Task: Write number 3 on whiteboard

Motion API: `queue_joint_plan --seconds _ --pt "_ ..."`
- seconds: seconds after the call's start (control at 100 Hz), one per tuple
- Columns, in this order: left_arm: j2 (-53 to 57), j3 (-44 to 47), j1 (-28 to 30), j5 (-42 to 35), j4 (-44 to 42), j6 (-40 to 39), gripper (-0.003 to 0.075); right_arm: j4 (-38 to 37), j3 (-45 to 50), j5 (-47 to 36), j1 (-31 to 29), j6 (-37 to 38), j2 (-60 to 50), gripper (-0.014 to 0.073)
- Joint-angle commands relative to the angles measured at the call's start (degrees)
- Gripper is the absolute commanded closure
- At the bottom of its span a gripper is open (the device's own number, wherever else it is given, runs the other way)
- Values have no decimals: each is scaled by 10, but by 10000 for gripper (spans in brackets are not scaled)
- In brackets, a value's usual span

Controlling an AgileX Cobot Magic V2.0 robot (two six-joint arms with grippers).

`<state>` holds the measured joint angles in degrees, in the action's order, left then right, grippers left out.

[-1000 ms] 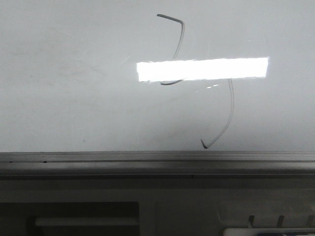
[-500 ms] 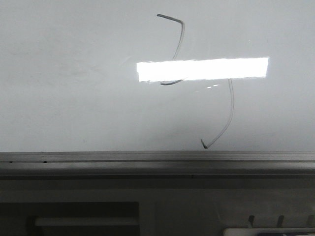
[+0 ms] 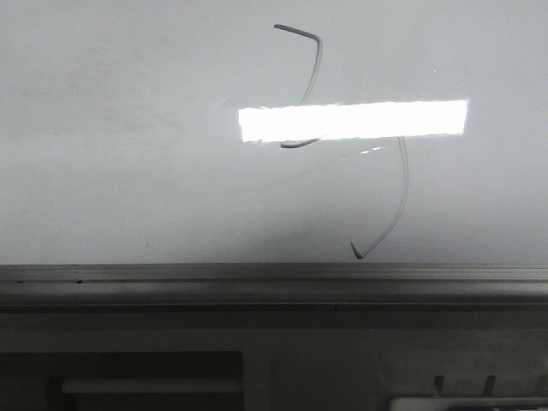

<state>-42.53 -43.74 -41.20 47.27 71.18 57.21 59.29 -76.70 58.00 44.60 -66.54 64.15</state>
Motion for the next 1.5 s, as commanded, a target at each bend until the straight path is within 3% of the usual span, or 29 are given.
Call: queue_joint_plan --seconds 0.0,0.1,0.19,0.29,0.3,0.4,0.8,1.06,1.49 --pt "-2 -15 2 -43 31 -18 741 -2 -19 -66 -25 28 -33 -34" --pt "-2 -11 2 -91 14 -41 741 -65 -19 -76 -88 73 -70 11" --pt "-2 -2 2 -162 -13 -76 741 -109 -15 -68 -151 108 -100 111" --pt "-20 15 2 -254 -25 -115 741 -125 0 -54 -204 112 -132 319" --pt "-22 17 2 -265 -25 -115 741 -125 4 -54 -208 112 -136 379" --pt "-64 20 2 -314 -30 -115 741 -124 40 -66 -217 112 -160 662" --pt "-240 16 2 -367 -16 -116 741 -103 173 -70 -217 143 -172 656" --pt "-264 16 7 -432 -6 -117 741 -87 184 -83 -217 143 -172 656" --pt "-310 16 7 -431 32 -117 741 -69 189 -84 -217 143 -172 656"
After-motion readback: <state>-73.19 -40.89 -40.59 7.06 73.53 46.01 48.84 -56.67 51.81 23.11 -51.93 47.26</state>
